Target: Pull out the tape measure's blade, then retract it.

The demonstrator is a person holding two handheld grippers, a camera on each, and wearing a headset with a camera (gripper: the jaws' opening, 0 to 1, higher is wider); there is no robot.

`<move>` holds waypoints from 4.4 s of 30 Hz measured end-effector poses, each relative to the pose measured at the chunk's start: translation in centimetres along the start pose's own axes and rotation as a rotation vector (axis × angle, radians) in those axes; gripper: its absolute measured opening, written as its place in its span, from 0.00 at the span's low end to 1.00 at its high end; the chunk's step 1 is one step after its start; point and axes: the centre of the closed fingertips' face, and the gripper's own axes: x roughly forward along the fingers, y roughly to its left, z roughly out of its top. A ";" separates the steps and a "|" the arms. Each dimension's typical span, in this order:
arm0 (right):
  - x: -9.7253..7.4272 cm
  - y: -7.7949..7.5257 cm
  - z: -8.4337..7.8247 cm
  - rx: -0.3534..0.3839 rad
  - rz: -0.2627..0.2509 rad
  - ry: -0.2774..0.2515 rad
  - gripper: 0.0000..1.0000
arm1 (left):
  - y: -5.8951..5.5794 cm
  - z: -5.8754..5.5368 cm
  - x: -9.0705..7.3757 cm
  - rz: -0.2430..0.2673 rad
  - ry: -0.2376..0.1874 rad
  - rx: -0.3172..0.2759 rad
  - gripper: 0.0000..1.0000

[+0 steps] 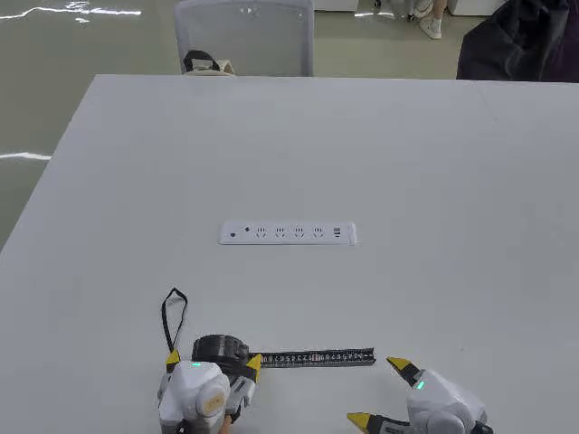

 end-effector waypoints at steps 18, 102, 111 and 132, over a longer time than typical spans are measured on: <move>1.6 -2.8 -0.7 -0.183 0.120 0.053 0.51 | 0.2 -0.4 1.0 0.008 0.019 -0.042 0.75; 4.1 -4.5 -1.5 -0.427 0.435 0.221 0.12 | -0.3 0.0 0.8 -0.015 -0.019 -0.070 0.64; 4.3 -4.3 -1.1 -0.428 0.432 0.217 0.12 | -0.3 0.0 0.6 -0.016 -0.012 -0.077 0.63; 5.2 -3.2 -0.2 -0.432 0.447 0.210 0.12 | 0.0 -0.3 0.9 -0.019 -0.013 -0.090 0.63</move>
